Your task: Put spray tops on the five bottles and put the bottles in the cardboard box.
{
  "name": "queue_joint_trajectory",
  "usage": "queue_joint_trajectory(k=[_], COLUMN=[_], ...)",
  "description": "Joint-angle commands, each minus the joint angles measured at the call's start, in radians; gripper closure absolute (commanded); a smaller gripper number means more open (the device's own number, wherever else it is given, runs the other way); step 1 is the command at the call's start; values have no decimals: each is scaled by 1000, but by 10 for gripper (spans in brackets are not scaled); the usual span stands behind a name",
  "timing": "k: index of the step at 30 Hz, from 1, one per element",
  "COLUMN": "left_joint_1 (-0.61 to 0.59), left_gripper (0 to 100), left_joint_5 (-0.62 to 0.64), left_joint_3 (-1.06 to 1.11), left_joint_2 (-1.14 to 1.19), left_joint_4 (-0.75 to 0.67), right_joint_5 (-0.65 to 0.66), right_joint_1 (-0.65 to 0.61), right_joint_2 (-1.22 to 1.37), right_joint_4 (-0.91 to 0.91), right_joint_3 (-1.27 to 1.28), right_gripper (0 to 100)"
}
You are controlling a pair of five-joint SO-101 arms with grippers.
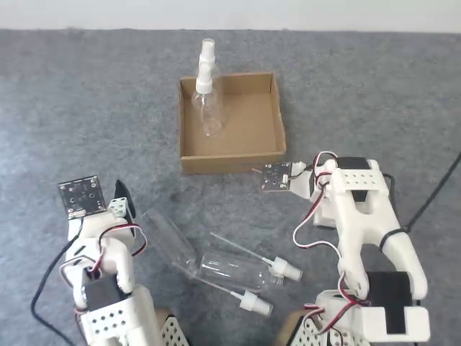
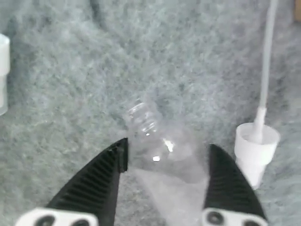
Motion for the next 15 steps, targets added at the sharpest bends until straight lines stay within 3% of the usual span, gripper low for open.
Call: queue_joint_trajectory(k=[1, 8, 15], left_joint_1=[-2, -2, -2], left_gripper=[851, 851, 851], left_joint_5=[-12, -12, -12], left_joint_3=[-7, -7, -7], left_joint_2=[-14, -14, -14], left_joint_4=[-32, -32, -32], right_joint_5=[-8, -252, -597], right_joint_1=[13, 4, 4], right_joint_2=[-18, -24, -16], right_joint_4=[-8, -8, -10], right_joint_3=[-5, -5, -9], right_gripper=[900, 899, 899])
